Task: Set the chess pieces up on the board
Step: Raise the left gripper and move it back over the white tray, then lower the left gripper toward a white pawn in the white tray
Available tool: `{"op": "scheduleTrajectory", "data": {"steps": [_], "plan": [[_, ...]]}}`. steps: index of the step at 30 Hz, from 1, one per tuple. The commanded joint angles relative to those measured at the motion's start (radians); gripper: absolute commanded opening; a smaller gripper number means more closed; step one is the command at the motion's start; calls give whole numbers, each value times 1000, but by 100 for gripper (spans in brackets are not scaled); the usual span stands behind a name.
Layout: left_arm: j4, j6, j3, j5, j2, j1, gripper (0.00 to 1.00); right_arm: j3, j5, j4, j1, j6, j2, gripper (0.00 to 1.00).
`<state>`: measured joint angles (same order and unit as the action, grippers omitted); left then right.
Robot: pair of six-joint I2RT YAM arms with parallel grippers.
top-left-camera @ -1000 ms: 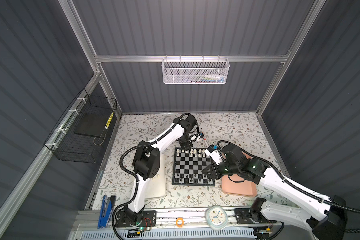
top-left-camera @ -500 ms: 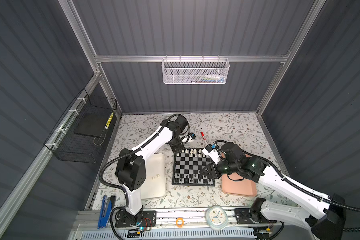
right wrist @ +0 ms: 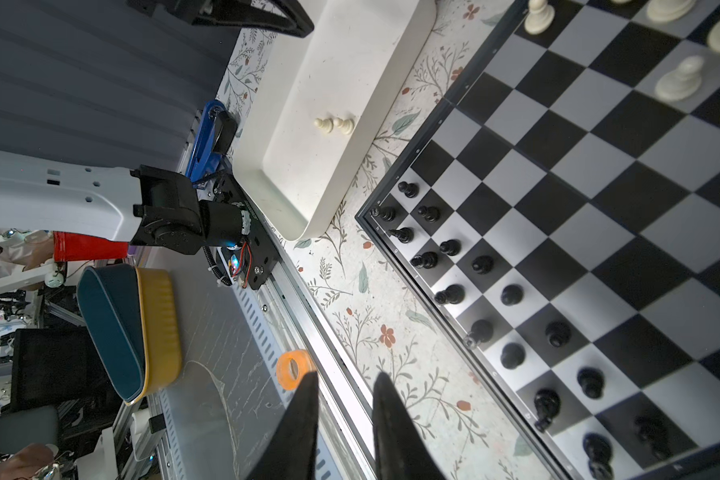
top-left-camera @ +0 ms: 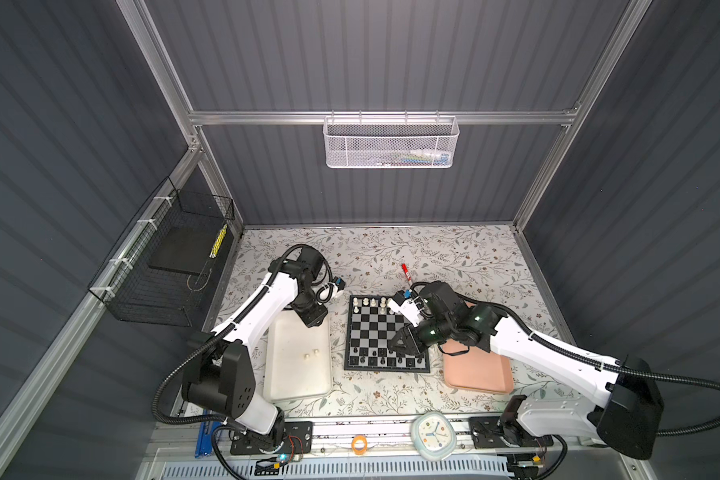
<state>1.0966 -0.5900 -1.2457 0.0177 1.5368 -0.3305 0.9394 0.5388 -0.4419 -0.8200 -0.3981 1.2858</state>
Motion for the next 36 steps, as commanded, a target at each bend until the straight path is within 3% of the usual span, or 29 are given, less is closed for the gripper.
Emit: {"op": "scheduleTrajectory", "data": {"steps": [1, 7, 18, 36], "plan": [[-14, -8, 46, 43, -29, 21, 44, 18, 12, 32, -14, 13, 13, 26], [-58, -8, 113, 65, -56, 21, 46, -2, -19, 48, -28, -5, 14, 25], [-57, 3, 100, 76, -66, 21, 51, -54, -80, 143, -36, -30, -32, 26], [-75, 4, 172, 83, -123, 21, 55, -74, -74, 162, -36, -30, -20, 26]]}}
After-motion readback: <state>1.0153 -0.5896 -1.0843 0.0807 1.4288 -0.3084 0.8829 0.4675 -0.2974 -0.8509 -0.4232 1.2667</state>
